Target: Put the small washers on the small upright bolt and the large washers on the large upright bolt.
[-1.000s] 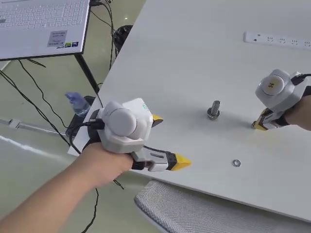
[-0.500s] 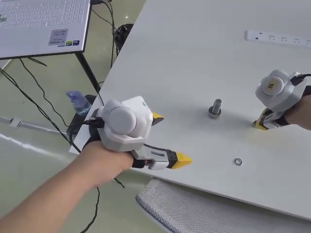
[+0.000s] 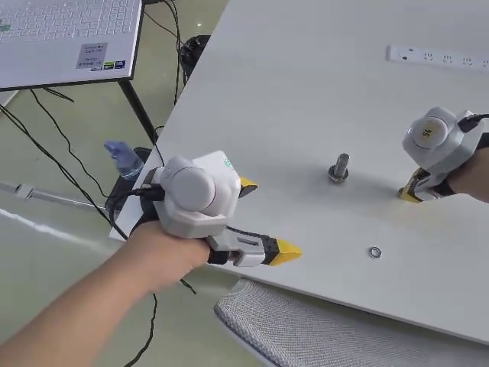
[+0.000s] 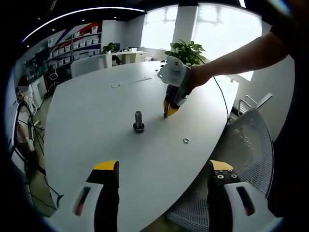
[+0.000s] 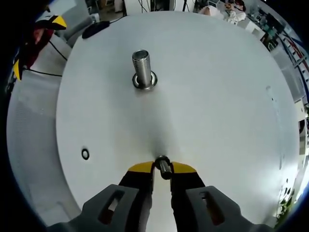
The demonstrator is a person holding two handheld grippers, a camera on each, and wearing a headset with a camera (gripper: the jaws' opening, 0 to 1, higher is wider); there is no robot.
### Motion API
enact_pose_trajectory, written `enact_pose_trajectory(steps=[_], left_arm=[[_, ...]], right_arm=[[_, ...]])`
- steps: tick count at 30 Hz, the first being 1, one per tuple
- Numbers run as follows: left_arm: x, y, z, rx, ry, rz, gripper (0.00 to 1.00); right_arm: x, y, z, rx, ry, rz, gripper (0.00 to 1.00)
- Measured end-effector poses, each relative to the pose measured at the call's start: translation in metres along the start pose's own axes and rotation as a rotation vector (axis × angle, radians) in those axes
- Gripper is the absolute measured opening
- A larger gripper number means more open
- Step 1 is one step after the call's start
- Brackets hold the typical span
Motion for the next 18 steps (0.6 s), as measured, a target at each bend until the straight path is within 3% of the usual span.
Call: enact_pose_trajectory(steps=[8, 12, 18], left_arm=[[-0.0006, 0.0024, 0.0006, 0.002, 0.001, 0.002, 0.74], [0.0, 0.0021, 0.0003, 0.005, 0.003, -0.001, 0.74], [0.0002, 0.0023, -0.001, 0.006, 0.005, -0.003, 0.73]], right_arm=[[-0.0005, 0.0002, 0.0, -0.011, 0.004, 0.005, 0.14], [-0.0008, 0.0002, 0.0037, -0.023, -0.012, 0.012, 0.23], [-0.0022, -0.0021, 0.0058, -0.023, -0.003, 0.016, 0.25]])
Point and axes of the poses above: the centre of the closed fingertips' face, and the gripper's own axes: x roughly forward along the fingers, y roughly to its left, z roughly out of its top, the point moved 2 cm from there along -x, roughly backward along the fingers, and after that the axes turned 13 degrees about x, right-handed, at the moved point
